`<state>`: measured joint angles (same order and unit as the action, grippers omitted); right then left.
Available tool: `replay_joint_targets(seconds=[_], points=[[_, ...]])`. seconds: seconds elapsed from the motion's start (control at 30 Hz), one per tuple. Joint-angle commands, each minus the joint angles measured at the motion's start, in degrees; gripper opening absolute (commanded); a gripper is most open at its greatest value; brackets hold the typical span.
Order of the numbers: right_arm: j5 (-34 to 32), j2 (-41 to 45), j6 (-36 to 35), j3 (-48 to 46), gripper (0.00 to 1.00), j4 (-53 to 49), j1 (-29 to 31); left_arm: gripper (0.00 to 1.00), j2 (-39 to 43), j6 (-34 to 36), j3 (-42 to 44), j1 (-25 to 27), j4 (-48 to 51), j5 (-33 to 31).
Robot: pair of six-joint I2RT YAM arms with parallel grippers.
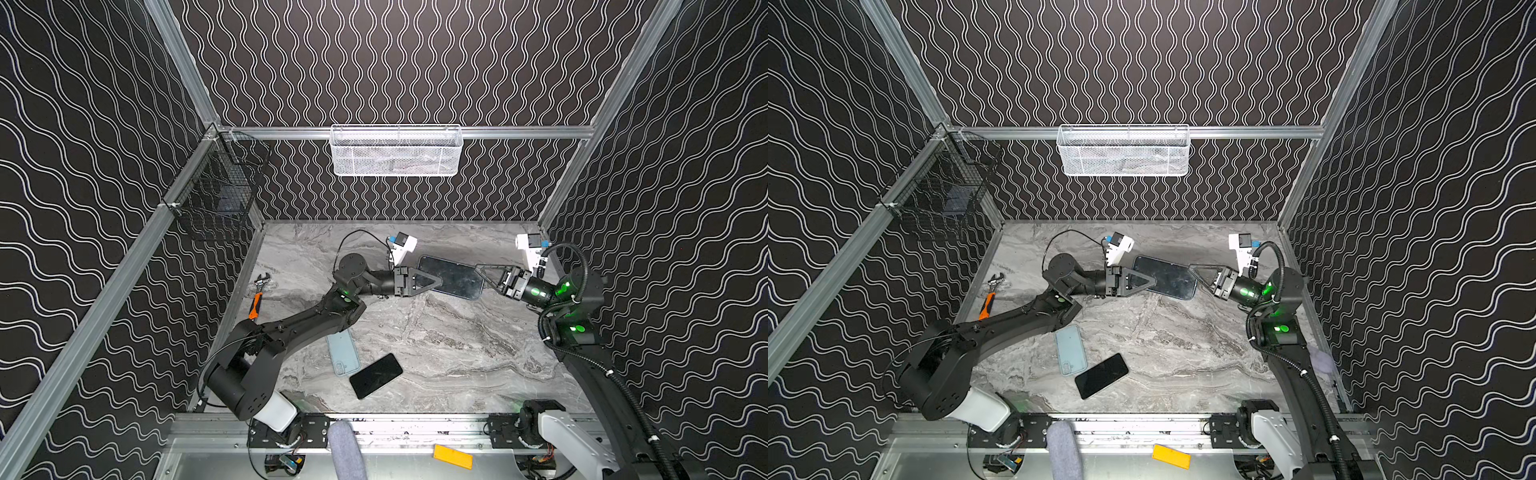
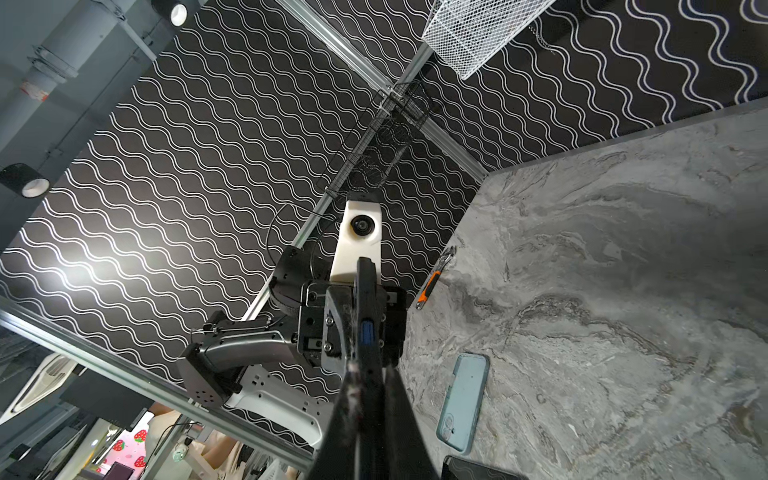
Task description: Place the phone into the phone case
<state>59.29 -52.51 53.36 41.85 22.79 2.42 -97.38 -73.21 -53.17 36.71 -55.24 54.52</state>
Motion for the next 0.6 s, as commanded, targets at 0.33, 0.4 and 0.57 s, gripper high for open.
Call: replay_joint_targets(seconds=[0.33,0.4,0.57], points=[[-4.99,2.5,-4.67,-1.34,0.76,-4.21,-0.34,0.0,1.73,2.52,-2.58,-0.79,5.7,-2.7],[-5.66,3.25,-4.37,-2.12,0.78,-4.68,-0.34,0.0,2.4,4.02,-3.33,-0.87,7.64,-3.2],[-3.06,4.15,-0.42,-5.18,0.8,-0.13,-0.33,0.0,3.84,8.92,-5.28,-0.85,14.2,-5.11]])
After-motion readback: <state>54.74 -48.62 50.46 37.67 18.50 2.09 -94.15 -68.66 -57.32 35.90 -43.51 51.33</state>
